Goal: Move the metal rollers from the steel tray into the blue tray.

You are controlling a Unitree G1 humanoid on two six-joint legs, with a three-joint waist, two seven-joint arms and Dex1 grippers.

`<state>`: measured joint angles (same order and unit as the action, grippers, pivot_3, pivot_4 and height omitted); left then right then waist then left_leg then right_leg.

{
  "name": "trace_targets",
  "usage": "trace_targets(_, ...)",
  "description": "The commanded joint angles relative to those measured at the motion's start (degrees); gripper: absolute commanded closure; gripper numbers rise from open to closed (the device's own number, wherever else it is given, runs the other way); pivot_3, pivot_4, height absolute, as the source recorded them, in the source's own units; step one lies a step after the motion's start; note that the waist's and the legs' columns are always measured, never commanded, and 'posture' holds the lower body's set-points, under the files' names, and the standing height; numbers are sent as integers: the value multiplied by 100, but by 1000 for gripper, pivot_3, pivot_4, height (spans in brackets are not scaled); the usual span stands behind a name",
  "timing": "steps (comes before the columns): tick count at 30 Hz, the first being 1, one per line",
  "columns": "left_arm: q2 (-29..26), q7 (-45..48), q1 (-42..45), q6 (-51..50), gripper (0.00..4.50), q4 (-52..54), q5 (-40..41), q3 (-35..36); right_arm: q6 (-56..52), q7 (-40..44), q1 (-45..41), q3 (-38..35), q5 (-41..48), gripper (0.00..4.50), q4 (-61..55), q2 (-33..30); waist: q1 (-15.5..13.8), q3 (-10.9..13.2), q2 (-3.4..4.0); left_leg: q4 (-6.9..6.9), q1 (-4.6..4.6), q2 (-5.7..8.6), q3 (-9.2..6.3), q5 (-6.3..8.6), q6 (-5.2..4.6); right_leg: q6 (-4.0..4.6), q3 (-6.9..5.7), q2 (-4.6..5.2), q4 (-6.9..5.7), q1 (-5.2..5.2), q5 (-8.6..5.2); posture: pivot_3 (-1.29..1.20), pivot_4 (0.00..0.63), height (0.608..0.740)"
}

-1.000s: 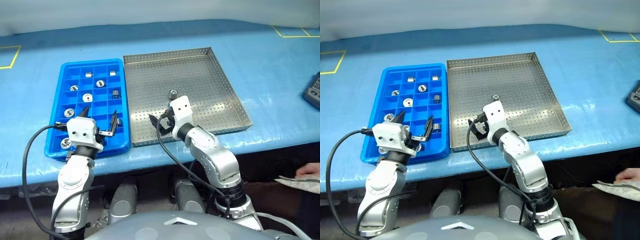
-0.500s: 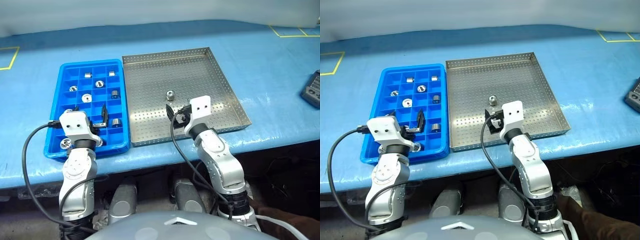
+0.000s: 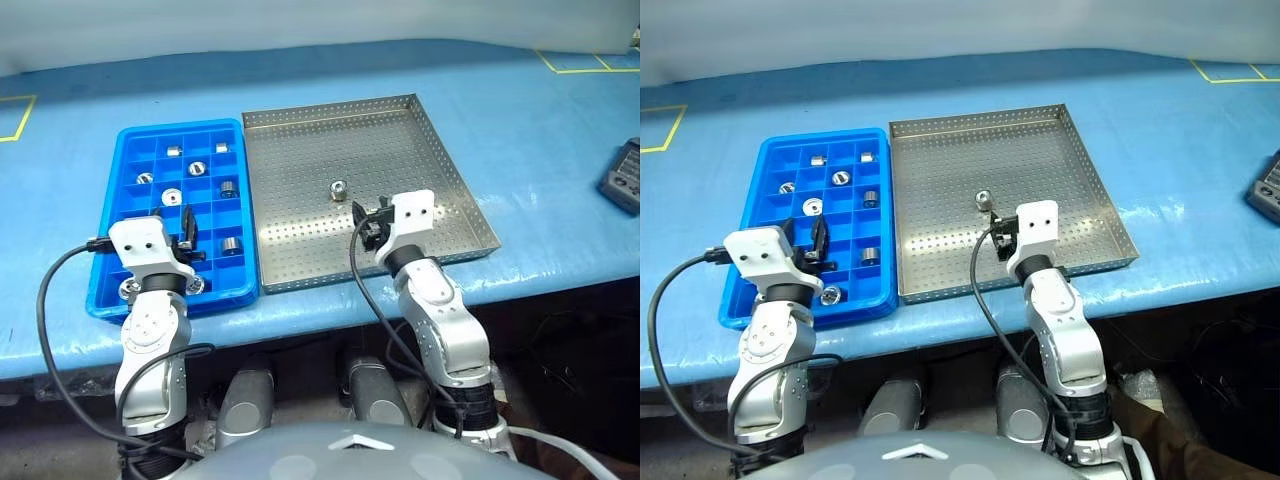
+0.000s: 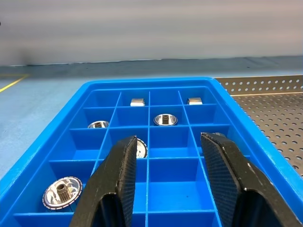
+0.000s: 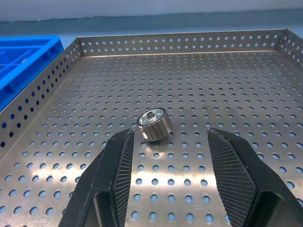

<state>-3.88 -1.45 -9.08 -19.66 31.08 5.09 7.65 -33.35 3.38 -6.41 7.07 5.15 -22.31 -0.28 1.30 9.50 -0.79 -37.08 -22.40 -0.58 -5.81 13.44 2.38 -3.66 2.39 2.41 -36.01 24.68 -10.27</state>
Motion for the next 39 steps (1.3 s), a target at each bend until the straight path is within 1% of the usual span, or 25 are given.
trace_targets(1,40,-21,27,36,2255,76,-11,-21,-102,55,-640,-114,195,1938,329,185,11,0,0,0,2,-1,0,0,0,0,0,-1,-1,-1,0,66,150,740)
trace_targets(2,46,-17,19,38,2255,70,-15,-33,-130,47,-828,-117,181,1938,517,223,12,0,0,0,4,-1,1,0,0,0,0,-1,-1,-2,0,73,150,740)
trace_targets(5,68,-4,-39,50,2292,78,-25,-79,-115,-255,-1500,-309,155,1332,1324,548,3,0,1,2,6,-1,0,0,0,1,-1,-2,-1,-4,0,89,150,740)
trace_targets(9,116,-22,-174,114,2292,110,-37,-110,227,-668,-2390,-581,-38,63,2788,726,-28,1,1,8,3,1,-2,0,-1,3,1,-2,1,-4,3,131,150,740)
trace_targets(12,135,-36,-231,152,2292,132,-42,-113,467,-779,-2660,-705,-67,22,3311,728,-93,1,1,10,-3,5,-9,2,-4,3,-1,-2,4,-3,3,139,150,740)
trace_targets(16,145,-38,-321,220,2292,153,-53,-129,688,-1022,-2913,-854,-145,22,3900,704,-89,2,3,10,-7,7,-10,3,-6,3,0,-1,9,-2,3,161,150,740)
trace_targets(23,110,99,-428,360,2292,141,-51,-254,767,-993,-2967,-912,-166,22,4647,646,-73,4,7,10,-2,5,-10,3,-6,4,0,-3,5,-2,3,174,150,740)
trace_targets(26,117,90,-433,385,2292,128,-56,-271,842,-832,-2964,-842,-183,613,4810,599,-77,5,9,10,-4,6,-9,3,-6,4,0,-3,6,-2,3,177,150,740)
trace_targets(27,125,86,-434,399,2292,124,-50,-273,865,-777,-2967,-836,-167,613,4857,598,-77,5,9,10,-4,6,-10,3,-6,4,0,-3,5,-2,3,177,150,740)
trace_targets(30,124,83,-447,424,2292,106,-66,-291,984,-620,-2977,-839,-129,1393,4948,590,-79,5,9,9,-3,6,-10,3,-6,3,0,-3,5,-3,3,181,150,740)
trace_targets(34,126,73,-497,456,2292,120,-73,-272,1012,-568,-2947,-810,-158,2613,4854,609,-80,6,10,9,-2,6,-10,3,-6,3,-1,-3,5,-3,3,190,150,740)
trace_targets(39,216,73,-615,679,2292,355,135,-84,772,-235,-2779,-440,-149,2621,4098,714,-85,8,13,12,-5,5,-10,3,-6,4,-1,-3,5,1,2,227,150,740)
